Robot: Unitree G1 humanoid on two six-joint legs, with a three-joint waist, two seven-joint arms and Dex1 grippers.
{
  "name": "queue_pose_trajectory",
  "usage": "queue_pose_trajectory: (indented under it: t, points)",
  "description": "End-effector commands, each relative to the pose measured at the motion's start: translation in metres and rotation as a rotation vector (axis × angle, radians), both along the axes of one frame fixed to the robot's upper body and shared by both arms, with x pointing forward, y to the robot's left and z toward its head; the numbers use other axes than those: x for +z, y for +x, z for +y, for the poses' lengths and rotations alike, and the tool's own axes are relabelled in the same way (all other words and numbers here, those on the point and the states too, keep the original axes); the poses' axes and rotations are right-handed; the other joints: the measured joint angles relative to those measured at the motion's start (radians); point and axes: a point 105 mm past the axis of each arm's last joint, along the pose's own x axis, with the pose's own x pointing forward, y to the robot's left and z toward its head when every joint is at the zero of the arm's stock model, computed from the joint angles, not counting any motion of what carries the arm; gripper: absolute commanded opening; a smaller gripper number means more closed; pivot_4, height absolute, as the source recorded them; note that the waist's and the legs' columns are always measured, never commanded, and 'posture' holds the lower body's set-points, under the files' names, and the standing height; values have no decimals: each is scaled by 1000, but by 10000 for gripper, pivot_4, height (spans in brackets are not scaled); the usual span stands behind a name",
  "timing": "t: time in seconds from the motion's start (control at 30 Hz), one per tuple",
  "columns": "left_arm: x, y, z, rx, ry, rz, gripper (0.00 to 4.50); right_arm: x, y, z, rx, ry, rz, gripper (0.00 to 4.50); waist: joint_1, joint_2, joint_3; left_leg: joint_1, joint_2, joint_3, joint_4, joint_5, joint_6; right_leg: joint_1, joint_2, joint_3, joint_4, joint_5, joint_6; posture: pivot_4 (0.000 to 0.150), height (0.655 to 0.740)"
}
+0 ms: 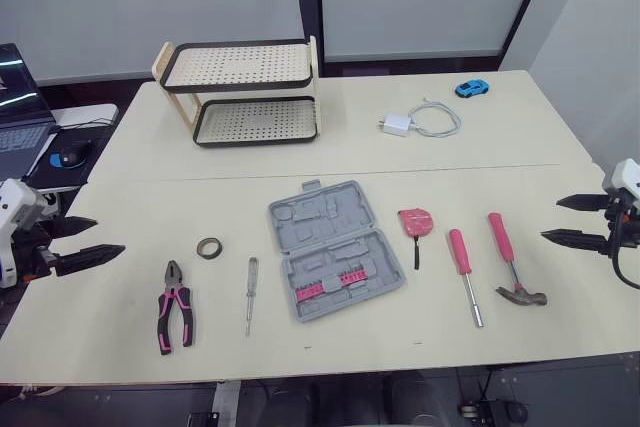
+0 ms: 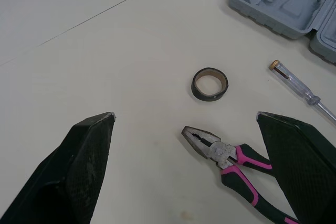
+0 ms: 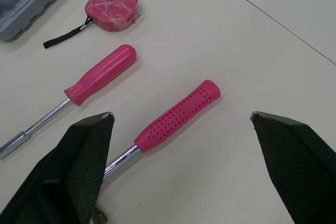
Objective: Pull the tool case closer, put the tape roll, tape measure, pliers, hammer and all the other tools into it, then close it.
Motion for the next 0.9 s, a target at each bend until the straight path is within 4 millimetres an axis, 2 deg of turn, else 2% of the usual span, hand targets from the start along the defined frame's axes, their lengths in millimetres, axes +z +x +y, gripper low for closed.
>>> queue_pose_trajectory:
  t: [0.03,0.9]
  points:
    - [12,1,4,11,25,-27,45000,17,1,1,7,7,-53,44696,0,0,0,0,0,0,0,0,0,0,0,0,0,0,0,1500,7400]
    - [11,1,5,19,17,-9,45000,19,-2,4,4,9,-45,44696,0,0,0,0,0,0,0,0,0,0,0,0,0,0,0,1500,7400]
